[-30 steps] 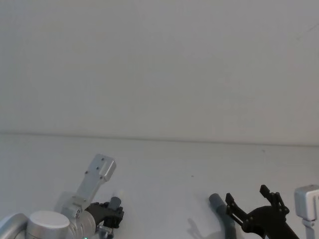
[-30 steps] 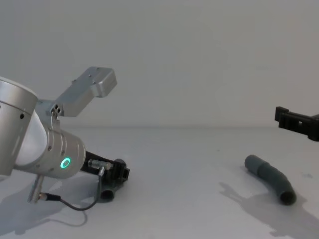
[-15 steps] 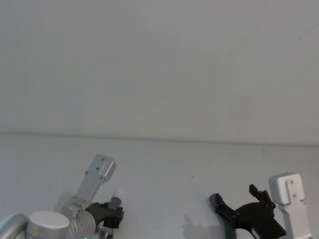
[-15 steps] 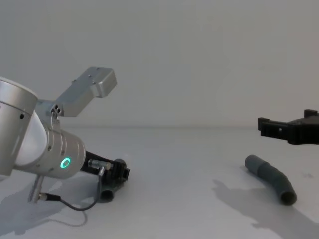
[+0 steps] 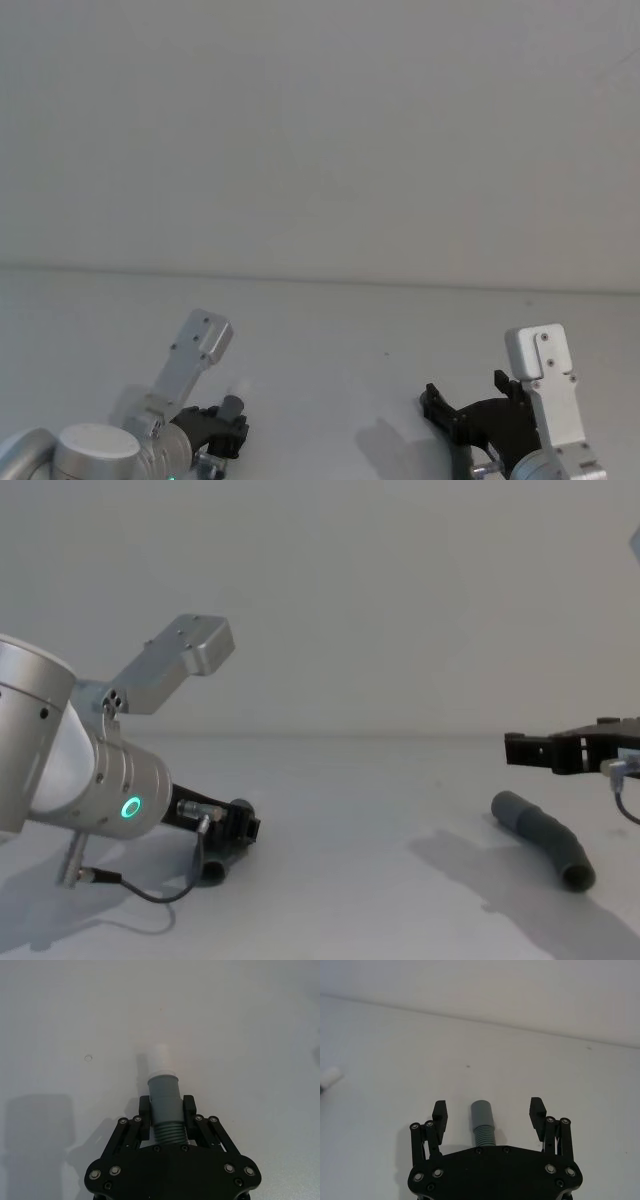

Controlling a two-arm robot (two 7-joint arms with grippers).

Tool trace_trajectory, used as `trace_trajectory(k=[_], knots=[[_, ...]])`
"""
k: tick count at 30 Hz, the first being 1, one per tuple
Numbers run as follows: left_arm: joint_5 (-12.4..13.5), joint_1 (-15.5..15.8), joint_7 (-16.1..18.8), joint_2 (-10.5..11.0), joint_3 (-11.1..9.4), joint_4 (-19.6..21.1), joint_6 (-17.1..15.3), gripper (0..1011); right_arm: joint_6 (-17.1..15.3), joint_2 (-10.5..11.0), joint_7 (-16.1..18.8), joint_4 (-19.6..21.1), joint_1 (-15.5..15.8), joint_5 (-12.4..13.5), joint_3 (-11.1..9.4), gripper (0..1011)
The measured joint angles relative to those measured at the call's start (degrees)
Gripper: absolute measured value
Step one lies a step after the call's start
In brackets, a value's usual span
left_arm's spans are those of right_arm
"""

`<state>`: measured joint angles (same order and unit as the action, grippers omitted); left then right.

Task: Use both hands to pick up one end of the pipe from the table, align the ends, and insert them.

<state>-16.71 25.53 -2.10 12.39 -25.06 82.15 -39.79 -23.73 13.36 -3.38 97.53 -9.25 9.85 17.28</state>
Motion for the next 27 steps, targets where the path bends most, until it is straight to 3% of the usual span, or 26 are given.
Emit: trace_trajectory(k=[10,27], knots=[[0.0,0.0,0.0,0.0,0.0,0.0,0.0,357,-2.61,-1.25,-1.6,-1.52,-0.92,-1.36,0.14,1000],[0.0,0.0,0.0,0.0,0.0,0.0,0.0,357,-3.7,-1.75,-1.0,-4.58,-2.3,-2.54,0.43,1000]])
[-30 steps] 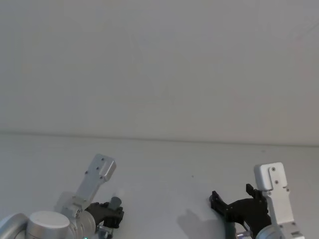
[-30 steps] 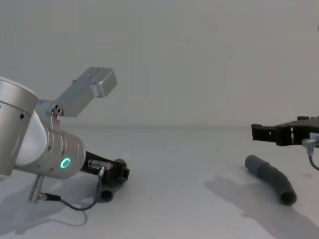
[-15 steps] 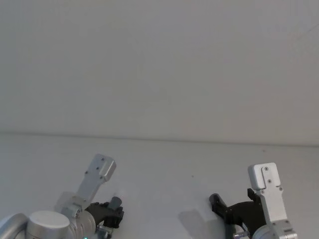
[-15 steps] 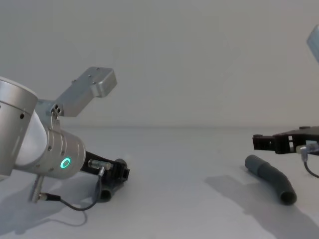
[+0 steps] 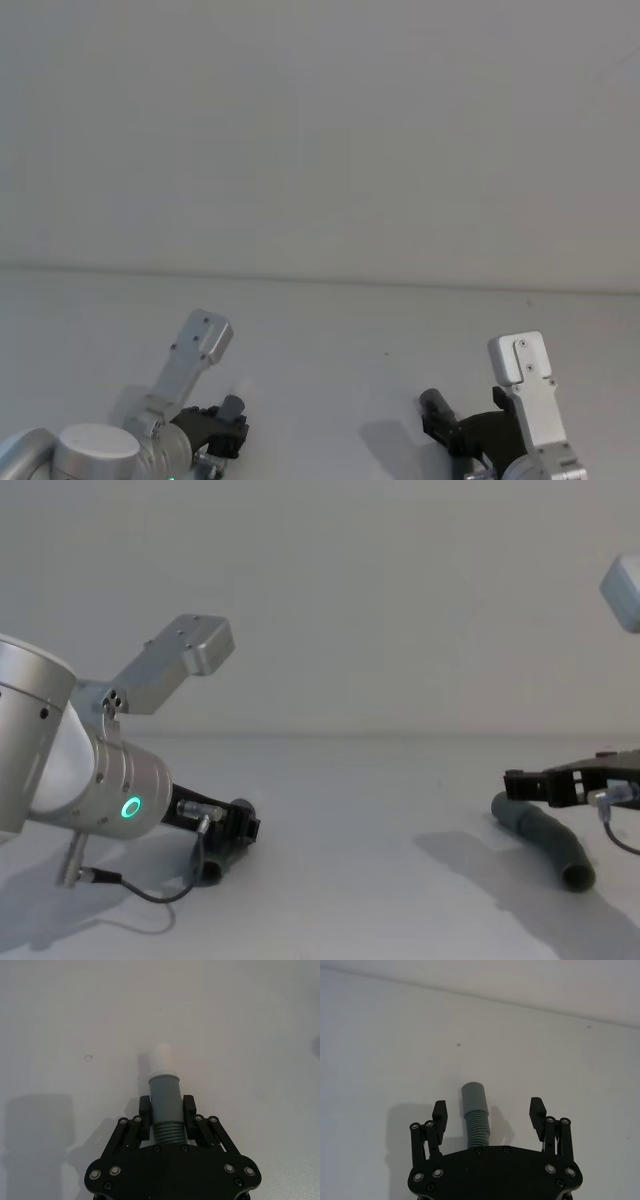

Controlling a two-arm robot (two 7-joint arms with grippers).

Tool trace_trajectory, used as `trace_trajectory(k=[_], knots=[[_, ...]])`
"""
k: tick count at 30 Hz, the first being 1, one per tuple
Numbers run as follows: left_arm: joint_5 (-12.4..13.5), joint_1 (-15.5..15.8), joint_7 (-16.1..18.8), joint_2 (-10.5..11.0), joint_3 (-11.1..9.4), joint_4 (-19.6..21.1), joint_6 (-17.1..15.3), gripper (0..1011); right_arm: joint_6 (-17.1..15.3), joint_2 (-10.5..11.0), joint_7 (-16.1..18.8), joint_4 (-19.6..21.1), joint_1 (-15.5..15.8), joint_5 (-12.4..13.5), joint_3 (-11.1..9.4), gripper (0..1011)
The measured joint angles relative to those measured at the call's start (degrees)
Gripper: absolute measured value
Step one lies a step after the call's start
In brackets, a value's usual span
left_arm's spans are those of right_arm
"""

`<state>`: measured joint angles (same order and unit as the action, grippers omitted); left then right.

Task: Use both hands to pick up one end of the pipe from the table, align the ends, and insert them.

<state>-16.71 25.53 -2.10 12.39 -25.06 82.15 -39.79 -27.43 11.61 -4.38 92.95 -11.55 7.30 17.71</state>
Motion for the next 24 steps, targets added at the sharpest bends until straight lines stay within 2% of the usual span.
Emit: trace_trajectory(k=[24], knots=[[0.0,0.0,0.0,0.0,0.0,0.0,0.0,357,-0.84,-0.01,1.85,-3.35,-1.27,-1.27,0.17,1000]])
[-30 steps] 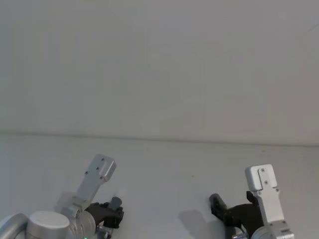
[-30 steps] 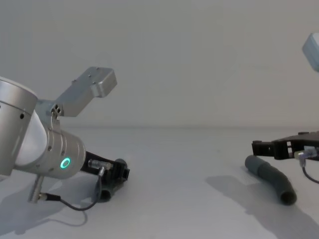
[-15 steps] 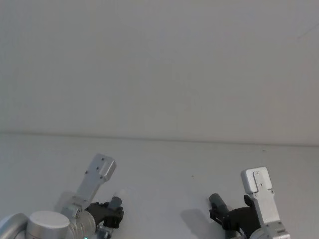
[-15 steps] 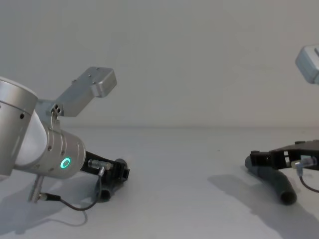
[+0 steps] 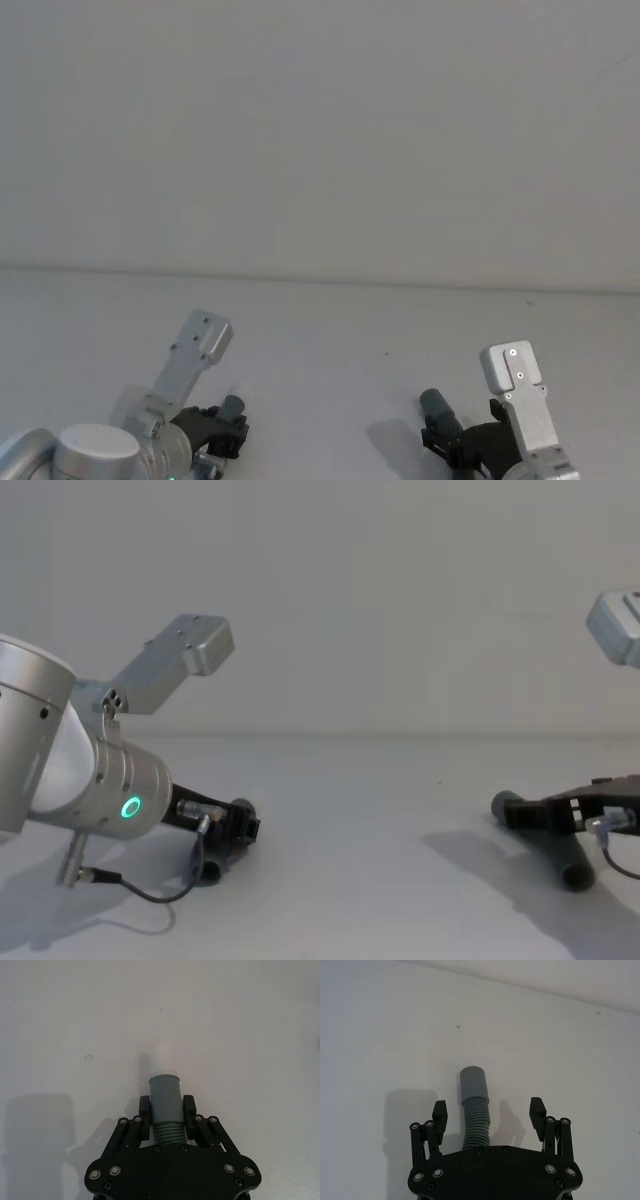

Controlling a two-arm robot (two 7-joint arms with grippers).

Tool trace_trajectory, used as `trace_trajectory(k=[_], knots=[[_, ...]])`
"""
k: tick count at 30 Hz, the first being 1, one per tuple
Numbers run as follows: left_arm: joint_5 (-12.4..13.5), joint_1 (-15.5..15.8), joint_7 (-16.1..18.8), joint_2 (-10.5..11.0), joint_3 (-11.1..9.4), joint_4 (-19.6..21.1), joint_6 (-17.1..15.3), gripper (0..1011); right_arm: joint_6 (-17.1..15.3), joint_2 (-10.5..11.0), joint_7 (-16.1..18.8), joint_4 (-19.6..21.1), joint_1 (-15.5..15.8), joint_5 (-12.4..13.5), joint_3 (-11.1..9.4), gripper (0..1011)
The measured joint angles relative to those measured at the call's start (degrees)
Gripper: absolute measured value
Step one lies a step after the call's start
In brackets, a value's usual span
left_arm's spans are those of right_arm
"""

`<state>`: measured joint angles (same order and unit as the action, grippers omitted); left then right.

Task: Use both hands to pick up one end of the pipe from the table, align the ends, and insert them.

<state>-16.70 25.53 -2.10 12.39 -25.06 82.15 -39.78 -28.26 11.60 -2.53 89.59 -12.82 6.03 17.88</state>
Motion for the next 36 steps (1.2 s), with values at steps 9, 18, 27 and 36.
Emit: trace_trajectory(k=[9,18,27,36], knots=[[0.0,0.0,0.0,0.0,0.0,0.0,0.0,356,-1.01,0.0,0.35,-0.33,0.11,-0.49,-0.23,1000],[0.0,0.0,0.0,0.0,0.0,0.0,0.0,356,-2.43,-0.41,0.47,-0.27,0.43,-0.65,-0.56,1000],[0.0,0.0,0.0,0.0,0.0,0.0,0.0,356,-4.45,-1.57,0.6,0.02,0.52,-0.16,-1.38,1000],[0.0,0.0,0.0,0.0,0.0,0.0,0.0,356,-6.25,-2.74,0.56,0.39,0.52,0.47,-2.05,977]])
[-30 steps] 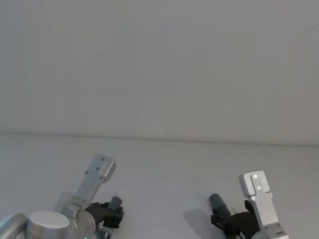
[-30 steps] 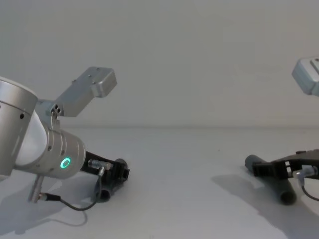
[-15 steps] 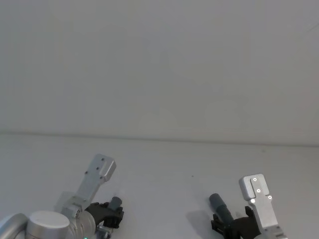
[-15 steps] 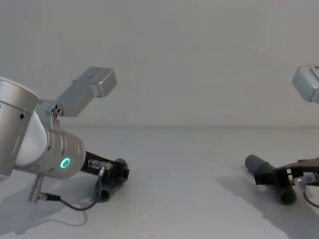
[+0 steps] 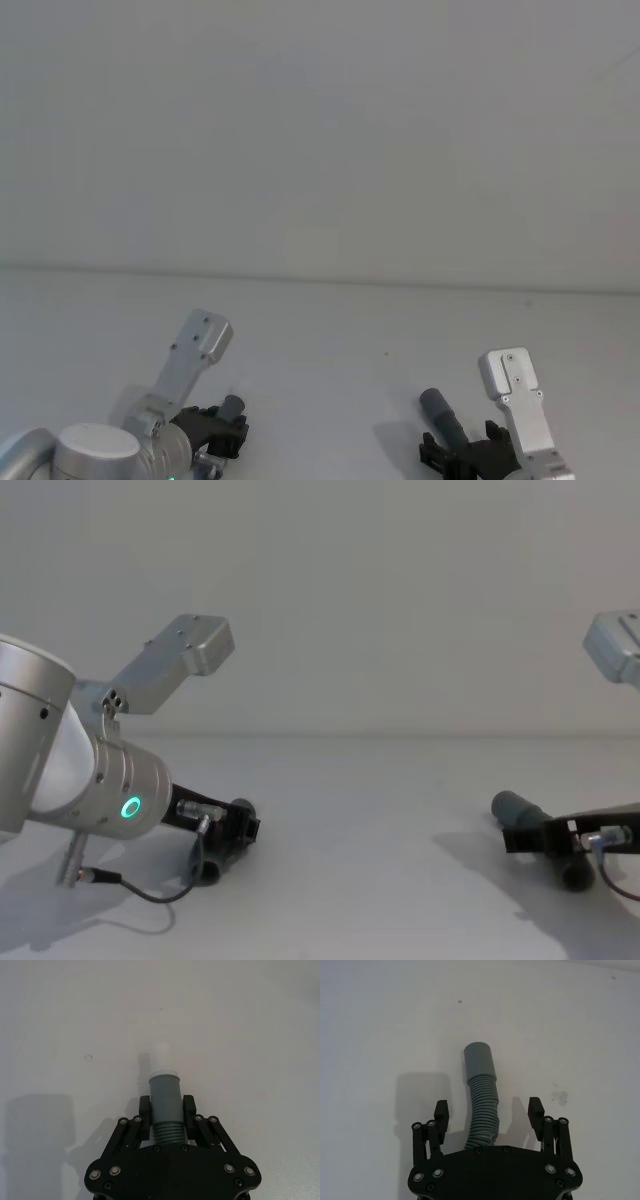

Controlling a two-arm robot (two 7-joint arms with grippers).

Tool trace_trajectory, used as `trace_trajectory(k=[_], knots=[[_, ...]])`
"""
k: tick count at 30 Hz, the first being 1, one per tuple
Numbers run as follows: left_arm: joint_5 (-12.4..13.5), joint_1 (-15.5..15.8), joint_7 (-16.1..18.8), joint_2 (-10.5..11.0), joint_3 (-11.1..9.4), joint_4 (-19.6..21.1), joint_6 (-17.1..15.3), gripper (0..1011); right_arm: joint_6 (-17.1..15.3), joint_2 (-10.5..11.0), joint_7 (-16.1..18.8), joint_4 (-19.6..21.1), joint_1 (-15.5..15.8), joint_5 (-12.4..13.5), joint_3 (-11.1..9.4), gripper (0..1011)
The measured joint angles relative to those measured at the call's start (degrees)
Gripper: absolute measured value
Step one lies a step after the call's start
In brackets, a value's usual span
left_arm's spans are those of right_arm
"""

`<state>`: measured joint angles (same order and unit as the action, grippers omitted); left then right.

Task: Use both hands to pick up one end of the pipe from the table, align the ends, and insert them.

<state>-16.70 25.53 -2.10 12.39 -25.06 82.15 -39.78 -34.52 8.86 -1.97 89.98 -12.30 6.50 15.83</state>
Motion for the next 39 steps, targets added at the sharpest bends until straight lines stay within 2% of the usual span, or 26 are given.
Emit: trace_trajectory(k=[3,7,14,17,18,19,20,21,25,31,39], knots=[[0.0,0.0,0.0,0.0,0.0,0.0,0.0,356,-0.38,-0.25,-0.02,0.07,-0.01,0.13,-0.11,924],[0.0,0.0,0.0,0.0,0.0,0.0,0.0,356,-0.75,-0.51,-0.04,0.15,-0.03,0.25,-0.25,783],[0.0,0.0,0.0,0.0,0.0,0.0,0.0,356,-1.1,-0.75,-0.05,0.21,-0.06,0.37,-0.39,605],[0.0,0.0,0.0,0.0,0.0,0.0,0.0,356,-1.2,-0.83,-0.07,0.23,-0.07,0.43,-0.44,461],[0.0,0.0,0.0,0.0,0.0,0.0,0.0,356,-1.22,-0.84,-0.07,0.23,-0.07,0.45,-0.44,461],[0.0,0.0,0.0,0.0,0.0,0.0,0.0,356,-1.24,-0.86,-0.07,0.23,-0.07,0.45,-0.45,419],[0.0,0.0,0.0,0.0,0.0,0.0,0.0,356,-1.29,-0.88,-0.08,0.24,-0.07,0.46,-0.47,349],[0.0,0.0,0.0,0.0,0.0,0.0,0.0,356,-1.29,-0.88,-0.08,0.24,-0.07,0.46,-0.47,349],[0.0,0.0,0.0,0.0,0.0,0.0,0.0,356,-1.39,-0.95,-0.1,0.28,-0.07,0.49,-0.49,246],[0.0,0.0,0.0,0.0,0.0,0.0,0.0,356,-1.49,-0.99,-0.13,0.31,-0.07,0.53,-0.53,206],[0.03,0.02,-0.07,0.02,-0.02,0.0,0.0,356,-1.54,-1.02,-0.14,0.31,-0.06,0.56,-0.58,205]])
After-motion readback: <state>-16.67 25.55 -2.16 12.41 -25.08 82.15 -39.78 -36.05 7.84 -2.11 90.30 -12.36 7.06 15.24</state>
